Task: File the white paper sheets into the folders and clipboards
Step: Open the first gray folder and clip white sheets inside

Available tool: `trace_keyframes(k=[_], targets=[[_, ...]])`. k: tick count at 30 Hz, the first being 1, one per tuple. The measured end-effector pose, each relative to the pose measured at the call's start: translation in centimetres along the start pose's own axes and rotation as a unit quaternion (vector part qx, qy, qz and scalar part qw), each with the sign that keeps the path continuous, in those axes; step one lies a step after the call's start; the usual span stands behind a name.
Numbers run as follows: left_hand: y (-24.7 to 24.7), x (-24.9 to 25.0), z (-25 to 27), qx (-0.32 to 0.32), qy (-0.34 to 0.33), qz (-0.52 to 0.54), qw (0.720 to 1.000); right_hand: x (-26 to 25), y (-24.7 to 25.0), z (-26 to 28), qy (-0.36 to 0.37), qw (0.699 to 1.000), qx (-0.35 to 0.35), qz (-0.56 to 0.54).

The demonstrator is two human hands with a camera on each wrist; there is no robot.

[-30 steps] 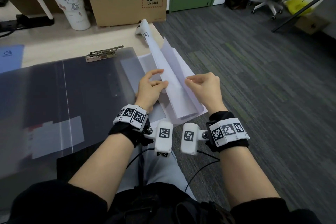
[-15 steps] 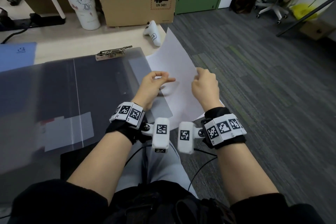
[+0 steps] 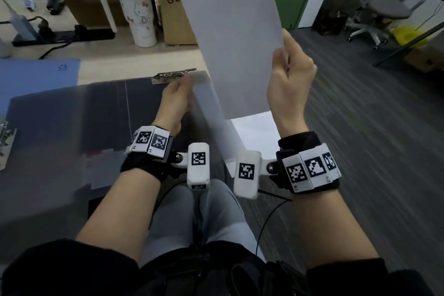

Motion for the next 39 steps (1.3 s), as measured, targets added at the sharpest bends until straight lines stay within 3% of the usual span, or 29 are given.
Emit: trace_keyframes(k=[3, 8, 12, 15, 20, 27, 31, 35, 39], targets=[[2.1, 2.1, -0.3, 0.022, -0.035, -0.018, 0.999, -0.1, -1.2, 0.5, -0.030, 0.992, -0.017, -0.124], [7.6, 4.5, 0.3, 0.156, -0.136, 0.013, 0.978, 1.4, -3.3, 1.2, -0.100, 0.964, -0.056, -0.241], [9.4, 4.7, 2.1, 0.125, -0.186, -0.021, 0.974, 4.2, -5.1, 2.7, -0.200, 0.939, -0.100, -0.260], [8.9, 3.6, 3.7, 0.082, -0.180, -0.069, 0.978, 5.8, -6.2, 4.4, -0.261, 0.918, -0.104, -0.279], [8.7, 2.8, 4.1, 0.089, -0.166, -0.097, 0.977, 6.4, -6.9, 5.3, -0.277, 0.912, -0.083, -0.291], [9.8, 4.7, 3.8, 0.158, -0.215, -0.146, 0.953, 5.0, -7.8, 3.8, -0.226, 0.935, -0.085, -0.259], [10.7, 3.2, 3.2, 0.164, -0.178, -0.118, 0.963, 6.2, -8.7, 3.8, -0.209, 0.952, -0.090, -0.206], [11.3, -0.4, 2.5, 0.160, -0.084, -0.150, 0.972, 8.9, -9.5, 5.0, -0.233, 0.964, -0.101, -0.079], [11.4, -3.9, 2.5, 0.145, -0.004, -0.178, 0.973, 11.4, -9.3, 6.8, -0.286, 0.952, -0.110, 0.031]])
Point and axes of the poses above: each hand's wrist, its own z-axis away from the middle knuckle, its own y-axis out of the back of the hand, x = y × z, the point moved 6 cm from there along -z, towards the middle knuckle, and after that the axes turned 9 degrees about -z, right-handed, at the moved point
